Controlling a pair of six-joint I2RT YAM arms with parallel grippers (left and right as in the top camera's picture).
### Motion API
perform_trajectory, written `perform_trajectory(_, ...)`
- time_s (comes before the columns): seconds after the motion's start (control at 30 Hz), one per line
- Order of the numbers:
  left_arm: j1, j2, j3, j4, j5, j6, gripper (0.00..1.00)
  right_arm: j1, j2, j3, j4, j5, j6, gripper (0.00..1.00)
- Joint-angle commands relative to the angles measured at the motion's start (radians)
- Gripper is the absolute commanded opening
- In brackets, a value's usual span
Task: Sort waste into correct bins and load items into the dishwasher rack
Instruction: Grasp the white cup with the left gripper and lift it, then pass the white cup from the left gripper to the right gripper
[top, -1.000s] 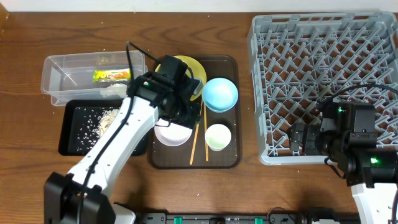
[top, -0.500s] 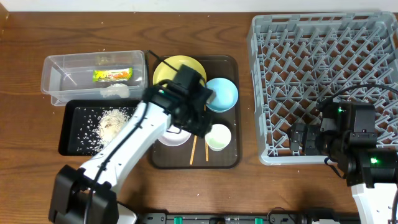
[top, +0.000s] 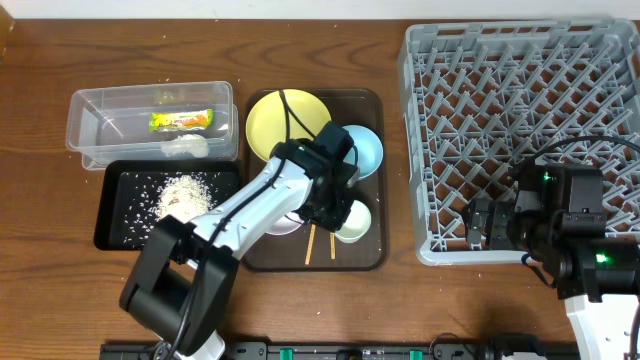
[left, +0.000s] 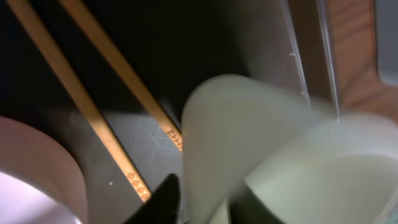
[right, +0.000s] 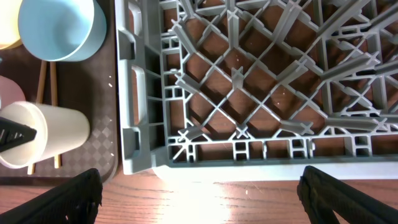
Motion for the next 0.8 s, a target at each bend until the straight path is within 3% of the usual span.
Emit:
perform_trajectory(0.0, 0.0, -0.003, -0.003, 0.002, -0.014, -0.003, 0.19, 0.01, -0.002, 0.019, -0.005, -0.008, 0.007, 0.99)
perform_trajectory(0.03, 0.003, -0.01, 0.001, 0.002, -0.014, -0.003, 0.09, 0.01, -0.002, 0.019, -0.006, -0.008, 0.007, 0.99)
perform_trajectory(0.07, 0.008, -0.014, 0.006, 0.0, -0.014, -0.003, 0.06, 0.01, -0.002, 0.019, -0.006, -0.008, 0.007, 0.99)
perform_trajectory(0.23, 0.061, -0.09, 0.043, -0.034, 0.028, -0.021, 0.06, 0.01, -0.002, 0.019, -0.006, 0.02, 0.007, 0.99)
perform_trajectory(0.5, 0.312, -0.234, 0.042, 0.012, 0.345, -0.074, 0.06, 0.01, -0.001, 0.019, 0.065, 0.117, 0.035, 0.99)
perform_trajectory(0.6, 0.411, -0.221, 0.039, 0.071, 0.513, -0.142, 0.06, 0.01, 0.011, 0.019, 0.148, -0.024, 0.027, 0.99)
perform_trajectory(0.77, 0.483, -0.168, 0.027, 0.188, 0.869, -0.182, 0.06, 0.012, 0.086, 0.019, 0.215, -0.554, -0.158, 0.99)
